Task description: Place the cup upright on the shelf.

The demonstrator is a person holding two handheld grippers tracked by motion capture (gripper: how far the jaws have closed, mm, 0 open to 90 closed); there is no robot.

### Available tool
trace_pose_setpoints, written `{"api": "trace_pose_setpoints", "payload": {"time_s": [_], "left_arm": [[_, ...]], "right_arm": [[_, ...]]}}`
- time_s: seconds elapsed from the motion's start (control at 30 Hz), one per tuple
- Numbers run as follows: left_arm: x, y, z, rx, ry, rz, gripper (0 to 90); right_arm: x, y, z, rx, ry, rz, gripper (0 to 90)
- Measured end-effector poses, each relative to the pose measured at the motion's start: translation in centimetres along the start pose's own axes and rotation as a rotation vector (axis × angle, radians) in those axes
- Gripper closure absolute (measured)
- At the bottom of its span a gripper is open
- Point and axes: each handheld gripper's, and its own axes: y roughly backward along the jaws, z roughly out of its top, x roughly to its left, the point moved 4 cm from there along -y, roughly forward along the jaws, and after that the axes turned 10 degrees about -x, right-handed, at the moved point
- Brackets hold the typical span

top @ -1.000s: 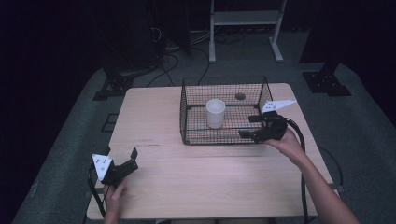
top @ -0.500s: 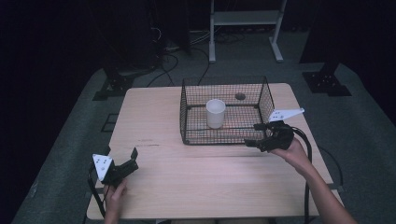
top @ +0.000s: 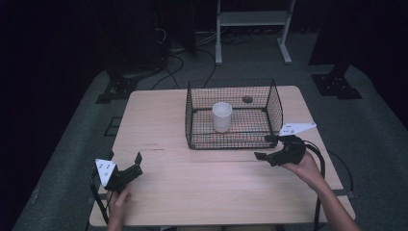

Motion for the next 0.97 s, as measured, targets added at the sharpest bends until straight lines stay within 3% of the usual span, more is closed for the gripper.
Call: {"api": "trace_pose_setpoints", "payload": {"time_s": [0.17, 0.23, 0.4, 0.73, 0.8, 0.83, 0.87, 0.9, 0.93, 0.97], "left_arm": [[0.0, 0.0, 0.0, -0.002, 0.001, 0.001, 0.0], [0.0, 0.0, 0.0, -0.002, 0.001, 0.0, 0.0], [0.0, 0.0, 0.0, -0.002, 0.002, 0.001, 0.0], [0.1, 0.0, 0.0, -0.002, 0.005, 0.002, 0.0], [0.1, 0.0, 0.0, -0.001, 0.006, 0.003, 0.0], [0.1, 0.0, 0.0, -0.002, 0.005, 0.003, 0.0], [0.1, 0.0, 0.0, -0.002, 0.005, 0.003, 0.0], [0.1, 0.0, 0.0, -0.002, 0.004, 0.004, 0.0], [0.1, -0.1, 0.0, -0.002, 0.002, 0.003, 0.0], [0.1, -0.1, 0.0, -0.002, 0.002, 0.003, 0.0]], "right_arm": [[0.7, 0.2, -0.5, -0.019, 0.024, -0.014, 13.3], [0.8, 0.3, -0.8, -0.016, 0.008, -0.007, 13.3], [1.4, 0.6, -1.5, -0.029, 0.018, -0.017, 13.3], [2.9, 1.0, -3.8, -0.039, 0.038, -0.05, 14.0], [3.4, 1.2, -4.6, -0.05, 0.022, -0.057, 14.0], [4.2, 1.4, -5.4, -0.085, -0.01, -0.046, 16.2], [4.2, 1.4, -5.4, -0.085, -0.01, -0.046, 16.2], [4.9, 1.5, -6.3, -0.121, -0.029, -0.056, 17.2], [5.2, 1.4, -6.6, -0.124, -0.042, -0.05, 20.9], [5.5, 1.3, -6.7, -0.095, -0.028, -0.052, 21.9]]}}
